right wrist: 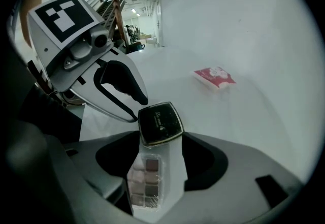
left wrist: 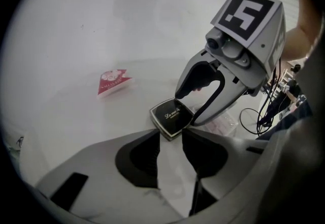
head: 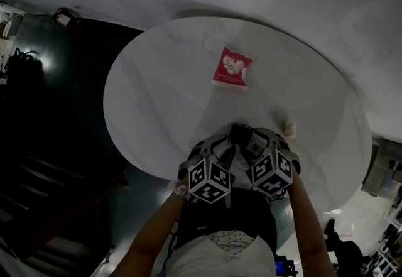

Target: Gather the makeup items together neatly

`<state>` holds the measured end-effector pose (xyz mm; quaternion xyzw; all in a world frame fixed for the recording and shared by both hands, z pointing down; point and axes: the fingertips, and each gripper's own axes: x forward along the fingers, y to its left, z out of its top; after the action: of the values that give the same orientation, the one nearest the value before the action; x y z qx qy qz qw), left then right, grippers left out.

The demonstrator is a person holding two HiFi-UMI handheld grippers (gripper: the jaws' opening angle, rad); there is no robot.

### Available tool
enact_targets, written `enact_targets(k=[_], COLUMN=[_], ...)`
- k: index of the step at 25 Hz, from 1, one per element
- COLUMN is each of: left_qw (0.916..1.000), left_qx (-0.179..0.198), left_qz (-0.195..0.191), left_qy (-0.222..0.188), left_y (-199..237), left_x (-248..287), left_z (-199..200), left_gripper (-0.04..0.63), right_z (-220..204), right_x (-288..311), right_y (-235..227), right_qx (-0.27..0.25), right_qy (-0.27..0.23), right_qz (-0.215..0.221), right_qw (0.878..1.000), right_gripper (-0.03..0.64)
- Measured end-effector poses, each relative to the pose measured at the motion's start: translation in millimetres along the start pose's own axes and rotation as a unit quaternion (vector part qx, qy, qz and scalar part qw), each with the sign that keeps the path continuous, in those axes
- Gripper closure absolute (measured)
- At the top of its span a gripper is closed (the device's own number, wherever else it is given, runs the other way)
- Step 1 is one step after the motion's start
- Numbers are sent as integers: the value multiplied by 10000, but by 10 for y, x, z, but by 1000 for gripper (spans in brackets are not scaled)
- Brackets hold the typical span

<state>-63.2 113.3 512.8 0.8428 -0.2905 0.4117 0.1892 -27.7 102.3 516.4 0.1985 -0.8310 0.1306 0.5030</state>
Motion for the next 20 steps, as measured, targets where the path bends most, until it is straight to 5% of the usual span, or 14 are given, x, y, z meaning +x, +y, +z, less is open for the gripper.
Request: enact_targets(k=[20], left_qw=[9997], left_qx=[47], left_qz=[-159], left_qy=[151], left_y=[-35], left_x=[106], left_z=[-28], left_gripper=[394], right_z=[-13], right_x=[141], right_y=[-29], right_qx=[-433], right_qy=[56], right_qz=[315], right_qw=[9986], right_gripper=[291])
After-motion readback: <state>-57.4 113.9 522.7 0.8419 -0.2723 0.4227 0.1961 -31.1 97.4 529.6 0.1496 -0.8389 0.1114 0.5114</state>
